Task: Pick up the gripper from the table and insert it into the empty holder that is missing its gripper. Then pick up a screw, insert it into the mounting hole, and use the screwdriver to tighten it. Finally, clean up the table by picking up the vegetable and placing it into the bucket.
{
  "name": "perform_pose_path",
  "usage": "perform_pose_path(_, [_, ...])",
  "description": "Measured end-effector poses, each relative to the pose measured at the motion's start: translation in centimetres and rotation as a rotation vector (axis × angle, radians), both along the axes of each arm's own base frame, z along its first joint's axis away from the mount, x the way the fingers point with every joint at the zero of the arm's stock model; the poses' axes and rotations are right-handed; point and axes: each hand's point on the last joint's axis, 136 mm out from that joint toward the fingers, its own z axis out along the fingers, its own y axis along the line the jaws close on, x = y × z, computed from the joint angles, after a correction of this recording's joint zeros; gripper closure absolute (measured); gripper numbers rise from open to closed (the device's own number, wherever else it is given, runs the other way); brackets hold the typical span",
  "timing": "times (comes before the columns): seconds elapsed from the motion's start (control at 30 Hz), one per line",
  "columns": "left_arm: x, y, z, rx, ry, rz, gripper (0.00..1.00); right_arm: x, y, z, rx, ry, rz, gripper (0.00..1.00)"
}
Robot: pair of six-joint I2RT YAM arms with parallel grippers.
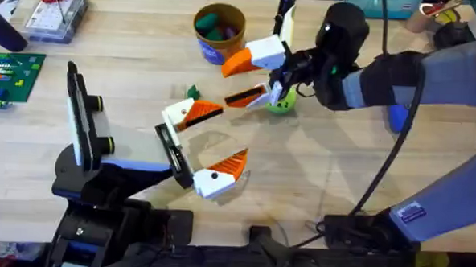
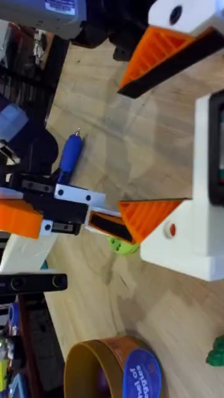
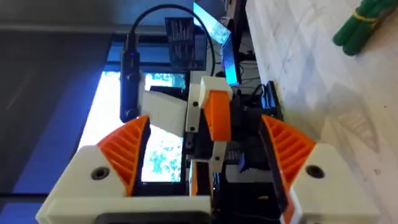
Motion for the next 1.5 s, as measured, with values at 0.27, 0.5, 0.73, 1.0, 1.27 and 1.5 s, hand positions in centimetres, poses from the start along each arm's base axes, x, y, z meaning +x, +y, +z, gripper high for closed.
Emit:
perform_pose_path(0.27, [0.0, 0.0, 0.0, 0.000, -0.001, 0.000, 0.011, 0.8, -0.8, 0.0, 0.009, -0.030, -0.027, 0.006])
perform_pose_path(0.5, [0.0, 0.0, 0.0, 0.000, -0.001, 0.000, 0.011, 0.8, -0.8, 0.0, 0.017, -0.057, -0.028, 0.006])
perform_pose_path(0.73, [0.0, 0.0, 0.0, 0.000, 0.000, 0.000, 0.011, 1.9, -1.5, 0.1, 0.026, -0.088, -0.072, 0.006])
perform_pose_path(1.0, [0.0, 0.0, 0.0, 0.000, 0.000, -0.001, 0.011, 5.8, -6.2, 0.6, -0.092, -0.047, -0.351, 0.006])
perform_pose_path(1.27, [-0.2, -0.1, 0.0, -0.001, 0.001, -0.011, 0.011, 4.5, -12.5, 3.4, -0.344, -0.264, -0.623, 0.006])
perform_pose_path(1.5, [-0.2, -0.1, 0.0, -0.001, 0.001, -0.014, 0.011, 0.3, -18.2, 3.5, -0.706, -0.374, -0.705, 0.006])
